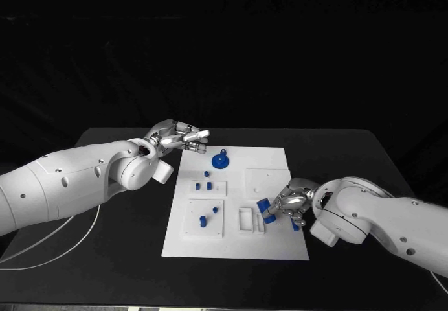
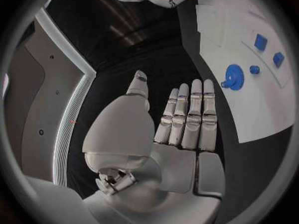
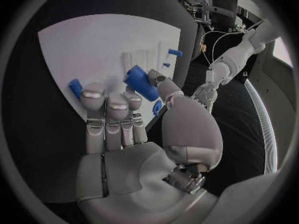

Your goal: Assemble the parts on the task board

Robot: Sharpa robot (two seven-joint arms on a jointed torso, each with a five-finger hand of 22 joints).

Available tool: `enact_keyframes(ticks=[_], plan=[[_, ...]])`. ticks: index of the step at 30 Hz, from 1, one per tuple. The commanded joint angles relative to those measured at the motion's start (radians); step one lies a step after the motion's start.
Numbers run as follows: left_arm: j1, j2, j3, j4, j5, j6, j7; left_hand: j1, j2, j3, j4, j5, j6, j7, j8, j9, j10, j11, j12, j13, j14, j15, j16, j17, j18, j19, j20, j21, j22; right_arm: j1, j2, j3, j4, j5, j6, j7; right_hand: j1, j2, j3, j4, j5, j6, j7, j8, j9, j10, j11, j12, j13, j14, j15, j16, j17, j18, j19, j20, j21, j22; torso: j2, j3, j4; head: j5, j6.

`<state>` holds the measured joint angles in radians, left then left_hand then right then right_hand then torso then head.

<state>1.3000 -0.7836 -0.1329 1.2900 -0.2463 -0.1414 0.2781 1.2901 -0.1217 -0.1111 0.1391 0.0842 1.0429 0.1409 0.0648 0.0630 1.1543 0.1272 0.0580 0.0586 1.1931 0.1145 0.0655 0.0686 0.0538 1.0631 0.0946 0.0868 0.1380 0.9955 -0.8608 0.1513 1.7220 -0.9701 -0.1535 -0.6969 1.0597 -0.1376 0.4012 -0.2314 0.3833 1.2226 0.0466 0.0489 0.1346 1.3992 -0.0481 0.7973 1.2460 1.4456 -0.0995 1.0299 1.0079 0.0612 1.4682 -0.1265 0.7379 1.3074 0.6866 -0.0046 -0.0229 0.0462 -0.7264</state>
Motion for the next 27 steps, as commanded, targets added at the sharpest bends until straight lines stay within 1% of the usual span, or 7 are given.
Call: enact_keyframes(ticks=[1, 4, 8, 12, 19, 24, 27], plan=[[0.001, 0.004, 0.000, 0.000, -0.006, 0.015, 0.000, 0.002, 0.003, 0.001, 0.001, 0.003, -0.004, 0.000, -0.001, 0.001, -0.008, -0.001, 0.001, 0.001, -0.009, 0.001, -0.003, -0.001, -0.001, -0.003, 0.006, 0.006, -0.003, 0.005, 0.013, -0.004, -0.005, -0.002, 0.053, -0.026, 0.052, 0.064, -0.027, 0.010, 0.000, 0.005, -0.001, 0.015, -0.001, 0.007, -0.005, -0.004, -0.002, 0.002, -0.007, 0.000, 0.000, -0.005, 0.051, -0.002, 0.001, 0.081, 0.000, -0.0008, 0.0003, 0.000, -0.001], [0.001, 0.006, 0.000, 0.000, -0.006, 0.016, -0.002, 0.002, 0.003, 0.001, 0.001, 0.003, -0.004, 0.000, -0.001, 0.001, -0.008, -0.001, 0.001, 0.001, -0.009, 0.001, -0.003, -0.001, -0.001, -0.003, 0.006, 0.006, -0.003, 0.013, 0.028, -0.014, -0.013, -0.022, 0.084, -0.028, 0.050, 0.068, -0.055, 0.024, -0.012, 0.006, -0.005, 0.015, -0.003, 0.007, -0.005, -0.005, -0.004, 0.002, -0.007, 0.001, 0.002, -0.006, 0.051, -0.002, -0.002, 0.081, 0.000, -0.0004, 0.0006, 0.000, -0.001], [0.001, 0.007, 0.000, -0.001, -0.007, 0.018, -0.004, 0.003, 0.003, 0.002, 0.003, 0.003, -0.004, 0.001, -0.001, 0.001, -0.008, -0.001, 0.001, 0.001, -0.010, 0.001, -0.003, -0.001, -0.001, -0.004, 0.006, 0.006, -0.004, 0.018, 0.047, -0.025, -0.022, -0.044, 0.106, -0.030, 0.054, 0.080, -0.103, 0.047, -0.017, 0.012, -0.009, 0.015, -0.004, 0.014, -0.008, 0.007, -0.002, 0.004, -0.008, 0.021, 0.026, -0.007, 0.053, -0.003, 0.012, 0.085, 0.000, 0.0001, 0.0001, 0.002, -0.001], [0.001, 0.008, 0.000, -0.001, -0.008, 0.020, -0.006, 0.003, 0.003, 0.001, 0.003, 0.003, -0.004, 0.001, 0.000, 0.001, -0.009, -0.001, 0.001, 0.001, -0.011, 0.002, -0.003, -0.001, -0.001, -0.004, 0.006, 0.006, -0.004, 0.021, 0.069, -0.034, -0.033, -0.063, 0.124, -0.032, 0.047, 0.082, -0.126, 0.065, -0.018, 0.011, -0.011, 0.015, -0.007, 0.016, -0.007, 0.008, -0.002, 0.005, -0.008, 0.025, 0.034, -0.008, 0.053, -0.003, 0.018, 0.086, 0.000, 0.0010, 0.0009, 0.003, -0.004], [0.001, 0.011, -0.001, 0.000, -0.008, 0.023, -0.008, 0.003, 0.003, 0.002, 0.005, 0.004, -0.005, 0.001, -0.001, 0.001, -0.009, 0.000, 0.001, 0.001, -0.012, 0.002, -0.003, -0.001, -0.001, -0.005, 0.006, 0.006, -0.006, 0.023, 0.099, -0.048, -0.053, -0.081, 0.126, -0.032, 0.019, 0.085, -0.151, 0.113, -0.025, 0.010, -0.013, 0.014, -0.010, 0.019, -0.007, 0.003, -0.008, 0.006, -0.008, 0.027, 0.041, -0.008, 0.053, -0.003, 0.022, 0.086, 0.000, 0.0011, 0.0022, 0.007, -0.004], [0.001, 0.011, -0.001, 0.000, -0.009, 0.024, -0.009, 0.002, 0.004, 0.002, 0.006, 0.003, -0.005, 0.001, -0.001, 0.001, -0.010, 0.000, 0.001, 0.001, -0.012, 0.002, -0.003, -0.001, -0.001, -0.006, 0.006, 0.006, -0.007, 0.023, 0.111, -0.052, -0.062, -0.088, 0.122, -0.032, -0.001, 0.081, -0.160, 0.152, -0.081, 0.013, -0.014, 0.015, -0.010, 0.022, -0.007, -0.003, -0.014, 0.006, -0.008, 0.028, 0.044, -0.008, 0.053, -0.003, 0.025, 0.086, 0.001, 0.0017, 0.0014, 0.008, -0.003], [0.001, 0.011, -0.001, 0.000, -0.009, 0.024, -0.010, 0.002, 0.004, 0.002, 0.006, 0.003, -0.005, 0.001, -0.001, 0.001, -0.010, 0.000, 0.001, 0.001, -0.012, 0.002, -0.003, -0.001, -0.001, -0.006, 0.006, 0.006, -0.007, 0.023, 0.116, -0.053, -0.068, -0.090, 0.123, -0.032, -0.004, 0.074, -0.160, 0.178, -0.102, 0.015, -0.015, 0.015, -0.010, 0.024, -0.007, -0.007, -0.020, 0.006, -0.008, 0.029, 0.047, -0.008, 0.053, -0.003, 0.026, 0.087, 0.001, 0.0013, 0.0002, 0.010, -0.003]])
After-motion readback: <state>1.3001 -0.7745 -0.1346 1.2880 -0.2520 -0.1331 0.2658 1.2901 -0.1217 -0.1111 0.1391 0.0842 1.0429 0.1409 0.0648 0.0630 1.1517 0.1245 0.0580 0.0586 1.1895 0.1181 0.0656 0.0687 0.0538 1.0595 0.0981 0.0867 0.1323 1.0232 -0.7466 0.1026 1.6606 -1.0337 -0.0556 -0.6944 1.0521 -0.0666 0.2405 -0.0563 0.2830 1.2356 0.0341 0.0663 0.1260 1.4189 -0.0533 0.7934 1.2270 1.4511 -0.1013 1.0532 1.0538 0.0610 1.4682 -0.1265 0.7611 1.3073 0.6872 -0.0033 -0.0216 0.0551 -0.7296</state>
